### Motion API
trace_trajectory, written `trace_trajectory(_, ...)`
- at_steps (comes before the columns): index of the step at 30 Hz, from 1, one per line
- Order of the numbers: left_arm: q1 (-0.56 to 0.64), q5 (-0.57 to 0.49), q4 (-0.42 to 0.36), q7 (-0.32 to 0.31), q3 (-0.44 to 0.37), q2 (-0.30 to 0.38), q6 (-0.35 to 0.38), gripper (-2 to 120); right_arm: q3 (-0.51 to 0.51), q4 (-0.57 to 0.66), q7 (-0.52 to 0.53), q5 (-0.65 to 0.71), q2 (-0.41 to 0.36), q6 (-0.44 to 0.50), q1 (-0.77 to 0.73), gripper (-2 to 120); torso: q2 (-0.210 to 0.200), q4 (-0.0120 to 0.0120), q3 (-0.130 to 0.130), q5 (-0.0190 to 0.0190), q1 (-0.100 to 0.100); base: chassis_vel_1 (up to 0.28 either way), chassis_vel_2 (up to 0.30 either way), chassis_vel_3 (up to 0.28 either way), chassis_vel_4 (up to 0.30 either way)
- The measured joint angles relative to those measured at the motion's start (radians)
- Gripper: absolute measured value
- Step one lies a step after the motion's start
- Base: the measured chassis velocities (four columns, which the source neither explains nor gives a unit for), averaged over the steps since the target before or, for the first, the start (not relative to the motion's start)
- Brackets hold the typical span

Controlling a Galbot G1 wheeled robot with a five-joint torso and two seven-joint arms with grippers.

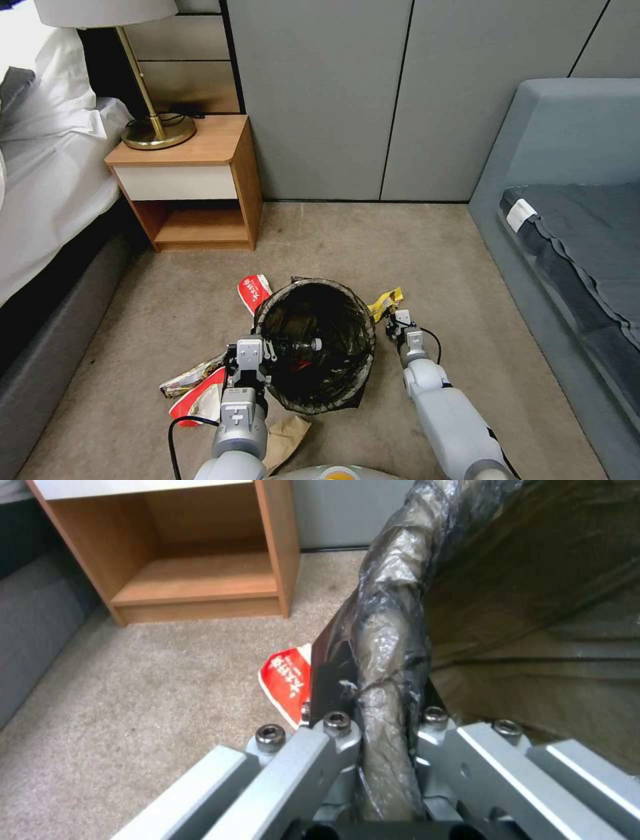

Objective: Pick up the trash bin, then pick up the garbage from the floor and place it into the trash bin.

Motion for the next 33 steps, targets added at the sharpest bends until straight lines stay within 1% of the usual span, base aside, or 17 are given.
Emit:
trace_trajectory(2, 0.000, 0.001, 0.000, 0.000, 0.000, 0.000, 0.000, 0, -0.002, 0.033, 0.000, 0.003, 0.000, -0.005, -0.016, 53, 0.000, 0.0000, 0.000, 0.0000, 0.000, 0.000, 0.000, 0.000, 0.000)
trace_trajectory(3, 0.000, 0.001, 0.000, 0.000, 0.000, 0.000, 0.000, 0, -0.002, 0.033, 0.000, 0.003, 0.000, -0.005, -0.016, 53, 0.000, 0.0000, 0.000, 0.0000, 0.000, 0.000, 0.000, 0.000, 0.000)
trace_trajectory(5, 0.000, 0.002, 0.000, 0.000, 0.002, -0.001, 0.000, 0, -0.007, 0.069, 0.002, 0.006, 0.005, -0.008, -0.033, 65, 0.000, 0.0000, 0.000, 0.0000, 0.000, 0.000, 0.000, 0.000, 0.000)
trace_trajectory(6, 0.000, 0.002, 0.000, 0.000, 0.002, -0.001, 0.000, 0, -0.007, 0.069, 0.002, 0.006, 0.005, -0.008, -0.033, 65, 0.000, 0.0000, 0.000, 0.0000, 0.000, 0.000, 0.000, 0.000, 0.000)
trace_trajectory(8, 0.000, 0.003, 0.000, 0.000, 0.003, -0.001, 0.000, 0, -0.010, 0.085, 0.003, 0.006, 0.011, -0.008, -0.037, 77, 0.000, 0.0001, 0.000, 0.0000, 0.000, 0.000, 0.000, 0.000, 0.000)
trace_trajectory(9, 0.000, 0.003, 0.000, 0.000, 0.003, -0.001, 0.000, 0, -0.010, 0.085, 0.003, 0.006, 0.011, -0.008, -0.037, 77, 0.000, 0.0001, 0.000, 0.0000, 0.000, 0.000, 0.000, 0.000, 0.000)
trace_trajectory(11, 0.001, 0.004, 0.000, 0.000, 0.003, -0.001, 0.000, 0, -0.012, 0.095, 0.004, 0.009, 0.013, -0.008, -0.037, 86, 0.000, 0.0001, 0.000, 0.0000, 0.000, 0.000, 0.000, 0.000, 0.000)
trace_trajectory(12, 0.002, 0.004, 0.000, 0.000, 0.002, -0.001, 0.000, 0, -0.014, 0.103, 0.004, 0.012, 0.014, -0.008, -0.037, 92, 0.000, 0.0001, 0.000, 0.0000, 0.000, 0.000, 0.000, 0.000, 0.000)
trace_trajectory(13, 0.002, 0.004, 0.000, 0.000, 0.002, -0.001, 0.000, 0, -0.014, 0.103, 0.004, 0.012, 0.014, -0.008, -0.037, 92, 0.000, 0.0001, 0.000, 0.0000, 0.000, 0.000, 0.000, 0.000, 0.000)
trace_trajectory(15, 0.003, 0.006, -0.001, 0.000, 0.002, -0.002, -0.001, 0, -0.017, 0.113, 0.005, 0.018, 0.018, -0.013, -0.035, 99, 0.000, 0.0000, 0.000, -0.0001, 0.000, 0.000, 0.000, 0.000, 0.000)
trace_trajectory(18, 0.003, 0.007, -0.001, 0.000, 0.004, -0.002, -0.001, 0, -0.018, 0.113, 0.009, 0.020, 0.025, -0.016, -0.029, 100, 0.000, 0.0001, 0.000, 0.0000, 0.000, 0.000, 0.000, 0.000, 0.000)
trace_trajectory(22, 0.003, 0.009, -0.001, 0.000, 0.007, -0.003, -0.002, 0, -0.015, 0.080, 0.014, 0.020, 0.039, -0.017, -0.011, 100, 0.000, 0.0001, 0.000, 0.0000, 0.000, 0.000, 0.000, 0.000, 0.000)
trace_trajectory(25, 0.005, 0.010, -0.001, 0.000, 0.006, -0.003, -0.002, 0, -0.006, 0.024, 0.018, 0.021, 0.055, -0.017, 0.016, 100, 0.000, 0.0001, 0.000, 0.0000, 0.000, 0.000, 0.000, 0.000, 0.000)
trace_trajectory(33, 0.006, 0.013, 0.003, 0.000, 0.007, -0.004, -0.003, 0, 0.006, -0.057, 0.020, 0.034, 0.070, -0.020, 0.064, 100, 0.000, 0.0001, 0.000, 0.0000, 0.000, 0.000, 0.000, 0.000, 0.000)
